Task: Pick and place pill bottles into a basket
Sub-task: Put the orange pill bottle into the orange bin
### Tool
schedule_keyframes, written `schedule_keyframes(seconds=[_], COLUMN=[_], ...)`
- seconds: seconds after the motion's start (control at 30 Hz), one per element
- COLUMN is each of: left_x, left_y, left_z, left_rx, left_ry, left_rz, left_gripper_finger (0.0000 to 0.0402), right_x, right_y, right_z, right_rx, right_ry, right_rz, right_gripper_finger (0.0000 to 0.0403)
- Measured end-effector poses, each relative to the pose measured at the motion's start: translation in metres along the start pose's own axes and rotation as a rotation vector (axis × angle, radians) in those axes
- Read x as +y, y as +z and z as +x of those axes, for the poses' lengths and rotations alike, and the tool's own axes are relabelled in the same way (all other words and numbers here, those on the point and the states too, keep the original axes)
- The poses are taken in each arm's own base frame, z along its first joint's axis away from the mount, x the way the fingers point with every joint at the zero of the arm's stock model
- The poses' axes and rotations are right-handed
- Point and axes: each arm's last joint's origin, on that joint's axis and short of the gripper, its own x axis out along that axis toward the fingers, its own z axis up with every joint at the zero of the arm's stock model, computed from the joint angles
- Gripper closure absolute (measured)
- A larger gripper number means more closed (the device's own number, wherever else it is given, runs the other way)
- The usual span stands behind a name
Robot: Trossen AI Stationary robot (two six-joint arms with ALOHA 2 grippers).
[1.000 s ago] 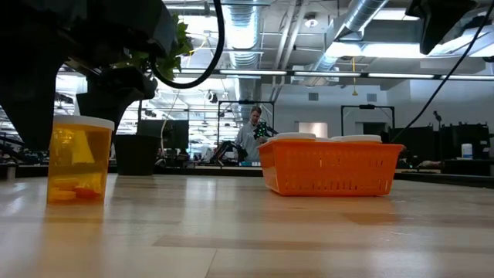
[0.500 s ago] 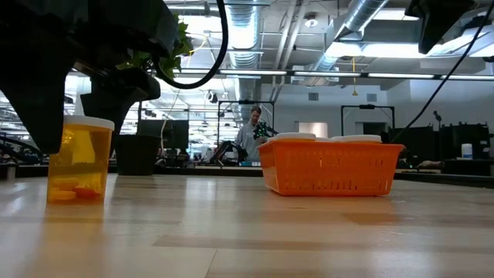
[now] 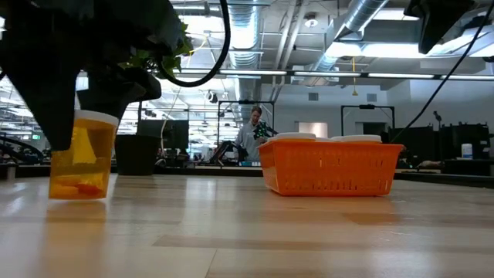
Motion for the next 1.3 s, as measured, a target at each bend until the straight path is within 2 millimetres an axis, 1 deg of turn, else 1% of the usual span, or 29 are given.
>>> schedule_keyframes(seconds=[0.2, 0.47, 0.6, 0.73, 1.03, 1.17, 1.3], left_x=[0.005, 0.017, 0.026, 0.036, 0.056, 0.066, 0.075], left_y=[0.008, 0.024, 0.036, 0.05, 0.079, 0.085, 0.087], left_z=[-0.007, -0.024, -0.036, -0.053, -0.099, -0.109, -0.11], left_rx=[-0.007, -0.03, -0.07, -0.122, -0.276, -0.315, -0.314], left_ry=[-0.011, -0.005, -0.007, 0.0, 0.041, 0.042, 0.039], left_rz=[-0.042, -0.092, -0.124, -0.15, -0.183, -0.203, -0.226], left_gripper_finger=[0.0197, 0.0196, 0.0196, 0.0196, 0.0196, 0.0196, 0.0196], right_x=[0.0, -0.001, -0.002, -0.003, -0.008, -0.011, -0.014], right_y=[0.0, -0.001, -0.002, -0.001, 0.001, 0.002, 0.003], right_z=[0.0, 0.0, 0.0, 0.001, 0.003, 0.004, 0.005], right_rx=[0.0, 0.014, 0.021, 0.022, 0.035, 0.042, 0.048], right_ry=[0.0, -0.007, -0.01, -0.011, -0.018, -0.022, -0.025], right_rz=[-0.057, -0.132, -0.175, -0.225, -0.279, -0.289, -0.294], right_gripper_finger=[0.0403, 0.0403, 0.0403, 0.0403, 0.0403, 0.0403, 0.0403])
